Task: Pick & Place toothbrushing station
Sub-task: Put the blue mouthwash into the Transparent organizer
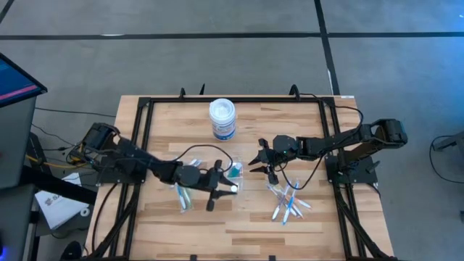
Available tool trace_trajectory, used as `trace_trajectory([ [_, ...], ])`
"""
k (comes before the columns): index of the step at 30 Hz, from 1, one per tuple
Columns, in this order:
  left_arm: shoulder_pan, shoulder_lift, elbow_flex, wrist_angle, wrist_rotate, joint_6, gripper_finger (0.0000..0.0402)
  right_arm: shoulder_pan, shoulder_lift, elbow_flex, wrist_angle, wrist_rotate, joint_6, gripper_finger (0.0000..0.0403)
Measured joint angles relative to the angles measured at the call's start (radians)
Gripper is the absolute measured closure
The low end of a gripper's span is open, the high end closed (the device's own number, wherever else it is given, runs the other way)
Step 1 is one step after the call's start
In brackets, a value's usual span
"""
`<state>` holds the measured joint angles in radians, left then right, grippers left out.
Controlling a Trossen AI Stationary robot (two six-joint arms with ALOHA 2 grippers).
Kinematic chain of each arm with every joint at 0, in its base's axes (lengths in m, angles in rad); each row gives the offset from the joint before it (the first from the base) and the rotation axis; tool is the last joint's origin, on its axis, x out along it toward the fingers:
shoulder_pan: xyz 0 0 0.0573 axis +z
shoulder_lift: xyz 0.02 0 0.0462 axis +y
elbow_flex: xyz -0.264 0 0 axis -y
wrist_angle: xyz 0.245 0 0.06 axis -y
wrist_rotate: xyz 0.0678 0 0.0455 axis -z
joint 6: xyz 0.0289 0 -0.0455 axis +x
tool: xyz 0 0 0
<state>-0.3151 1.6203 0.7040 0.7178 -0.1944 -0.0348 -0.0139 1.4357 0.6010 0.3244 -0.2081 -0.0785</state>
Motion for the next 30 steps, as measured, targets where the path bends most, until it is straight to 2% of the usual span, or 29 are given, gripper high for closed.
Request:
trace_trajectory([
  [8,0.036,0.001,0.000,-0.029,-0.001,-0.007,0.0303,0.000,0.000,0.000,0.000,0.000,0.000,0.0285],
  [16,0.049,0.001,0.000,-0.045,-0.048,-0.007,0.0303,0.000,0.000,0.000,-0.001,0.000,0.000,0.0285],
  [22,0.049,-0.001,0.000,-0.046,-0.125,-0.007,0.0303,0.000,0.000,0.000,0.000,0.000,0.000,0.0285],
  [30,0.056,-0.055,0.000,-0.090,-0.170,0.001,0.0303,0.000,0.000,0.000,0.001,0.000,0.000,0.0285],
])
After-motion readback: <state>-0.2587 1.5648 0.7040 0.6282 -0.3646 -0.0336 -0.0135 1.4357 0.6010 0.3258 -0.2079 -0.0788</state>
